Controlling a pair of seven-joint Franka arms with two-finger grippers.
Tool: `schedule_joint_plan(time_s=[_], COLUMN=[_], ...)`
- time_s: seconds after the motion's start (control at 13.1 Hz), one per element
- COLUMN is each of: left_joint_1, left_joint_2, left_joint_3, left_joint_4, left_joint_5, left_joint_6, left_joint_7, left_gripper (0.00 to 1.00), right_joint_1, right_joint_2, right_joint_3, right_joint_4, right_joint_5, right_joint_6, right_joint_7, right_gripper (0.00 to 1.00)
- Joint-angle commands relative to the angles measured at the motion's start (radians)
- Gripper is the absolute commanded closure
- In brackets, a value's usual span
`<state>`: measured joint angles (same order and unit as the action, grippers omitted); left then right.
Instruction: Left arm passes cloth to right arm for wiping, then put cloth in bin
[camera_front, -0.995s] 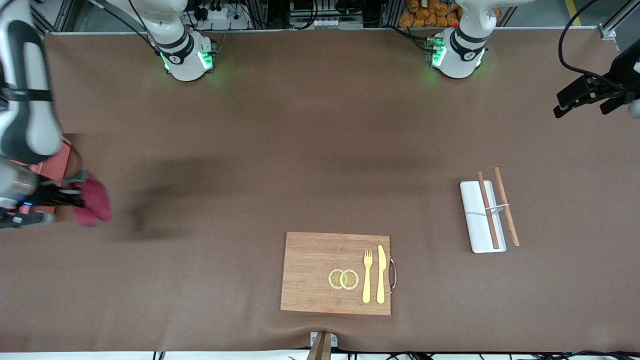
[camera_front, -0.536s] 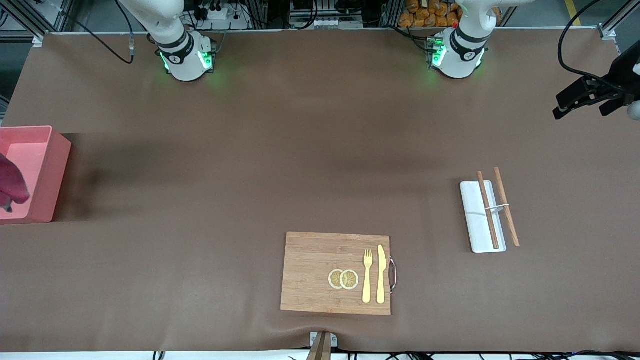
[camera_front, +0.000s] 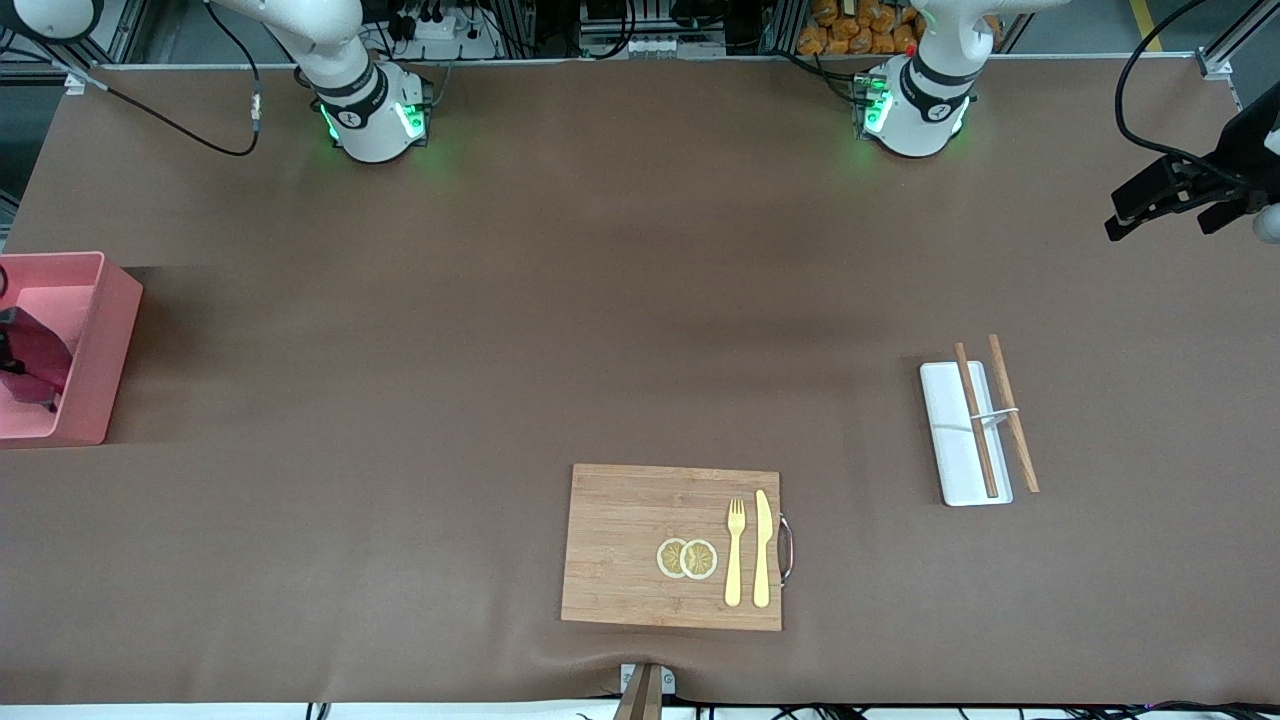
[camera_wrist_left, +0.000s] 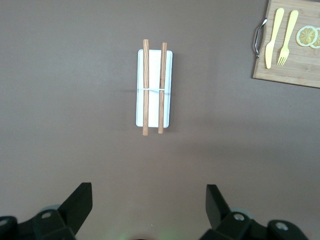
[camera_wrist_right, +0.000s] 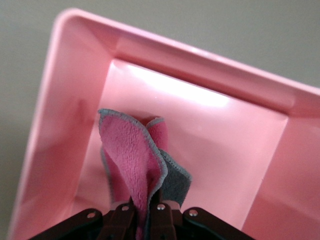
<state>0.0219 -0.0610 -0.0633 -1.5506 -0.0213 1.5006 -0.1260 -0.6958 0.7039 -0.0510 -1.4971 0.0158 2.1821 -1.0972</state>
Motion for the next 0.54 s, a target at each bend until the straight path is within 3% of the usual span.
schedule_joint_plan(time_s=[0.0, 0.31, 0.46], left_joint_1=[-0.007, -0.008, -0.007], left_joint_2=[0.004, 0.006, 0.006], left_joint_3=[0.002, 0.002, 0.002], left_joint_4=[0.010, 0.010, 0.010], left_joint_5=[0.023, 0.023, 0.023], left_joint_6=[0.006, 0.012, 0.012], left_joint_7=[0.016, 0.016, 0.016], left_gripper=[0.00, 0.00, 0.00], right_joint_1=[-0.025, -0.007, 0.034], right_joint_2=[0.022, 0.002, -0.010], right_joint_3=[0.025, 0.031, 0.033], right_joint_4=[0.044, 0.089, 0.156], right_joint_5=[0.004, 0.001, -0.004], right_joint_6=[-0.004, -0.028, -0.158], right_joint_7=[-0.004, -0.004, 0.003], right_gripper=[0.00, 0.00, 0.00])
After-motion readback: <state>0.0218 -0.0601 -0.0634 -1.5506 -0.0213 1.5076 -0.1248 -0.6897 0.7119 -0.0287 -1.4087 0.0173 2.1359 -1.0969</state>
